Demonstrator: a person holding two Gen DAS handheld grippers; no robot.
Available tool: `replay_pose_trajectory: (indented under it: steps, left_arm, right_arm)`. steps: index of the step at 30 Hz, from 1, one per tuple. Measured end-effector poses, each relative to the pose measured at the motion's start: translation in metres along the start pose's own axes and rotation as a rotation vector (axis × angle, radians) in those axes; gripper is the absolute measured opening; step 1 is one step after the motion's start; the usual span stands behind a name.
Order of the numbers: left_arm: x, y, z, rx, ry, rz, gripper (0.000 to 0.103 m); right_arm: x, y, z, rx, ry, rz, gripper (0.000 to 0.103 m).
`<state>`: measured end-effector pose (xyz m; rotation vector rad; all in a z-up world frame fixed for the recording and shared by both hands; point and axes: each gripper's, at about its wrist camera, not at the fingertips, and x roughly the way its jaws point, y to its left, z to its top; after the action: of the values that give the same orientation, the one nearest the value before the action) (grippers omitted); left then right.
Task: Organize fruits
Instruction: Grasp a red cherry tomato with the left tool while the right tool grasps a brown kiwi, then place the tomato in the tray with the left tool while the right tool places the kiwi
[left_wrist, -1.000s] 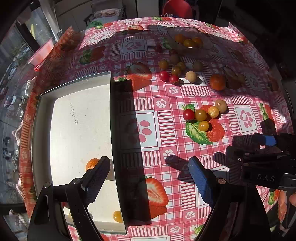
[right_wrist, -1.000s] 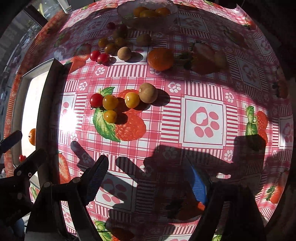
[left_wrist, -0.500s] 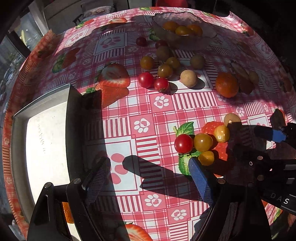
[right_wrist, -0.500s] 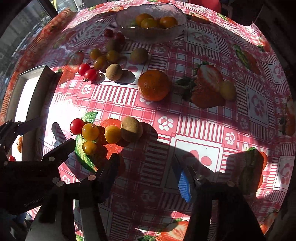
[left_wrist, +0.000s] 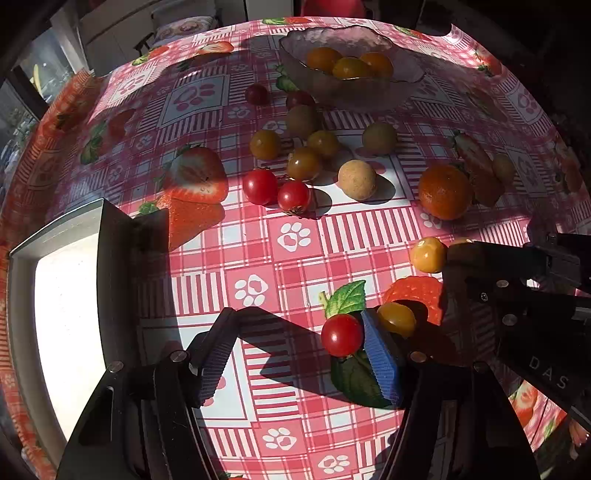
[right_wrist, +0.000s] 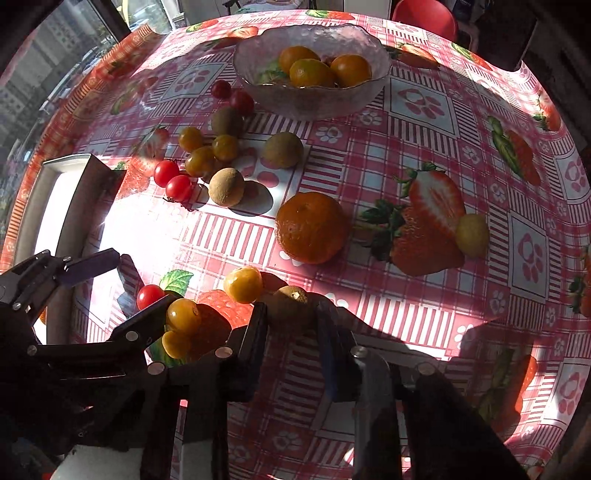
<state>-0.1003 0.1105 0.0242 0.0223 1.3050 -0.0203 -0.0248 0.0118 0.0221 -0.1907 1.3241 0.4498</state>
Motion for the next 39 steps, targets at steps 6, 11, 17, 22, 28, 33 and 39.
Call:
replay_pose_trajectory:
  steps: [6, 11, 17, 22, 28, 33, 39]
  left_arm:
    - [-0.003, -0.012, 0.004, 0.021, 0.001, -0.024, 0.024]
    - [-0.008, -0.003, -0.003, -0.045, 0.028, -0.069, 0.022]
    - [-0.029, 0.008, -0.015, -0.09, 0.017, -0.084, 0.022]
    - [-0.052, 0.015, -0.029, -0.107, -0.005, -0.08, 0.022]
    - [-0.076, 0.038, -0.048, -0.171, -0.016, -0.05, 0.022]
    - [-0.092, 0.063, -0.064, -0.221, -0.031, -0.016, 0.022]
    - [-0.103, 0.097, -0.081, -0.285, -0.043, 0.006, 0.022]
  right_arm:
    - [-0.007, -0.007, -0.003, 0.058, 0.012, 0.034, 0.027]
    - [-0.023, -0.008, -0.022, 0.079, 0.012, 0.034, 0.027]
    - [-0.044, 0.0, -0.039, 0.069, 0.006, 0.049, 0.027]
    - [-0.061, 0.013, -0.051, 0.05, 0.008, 0.069, 0.027]
    - [-0.075, 0.045, -0.056, 0.006, 0.006, 0.089, 0.027]
    - [-0.083, 0.078, -0.053, -0.052, 0.002, 0.099, 0.027]
    - [-0.089, 0.12, -0.047, -0.124, -0.008, 0.113, 0.027]
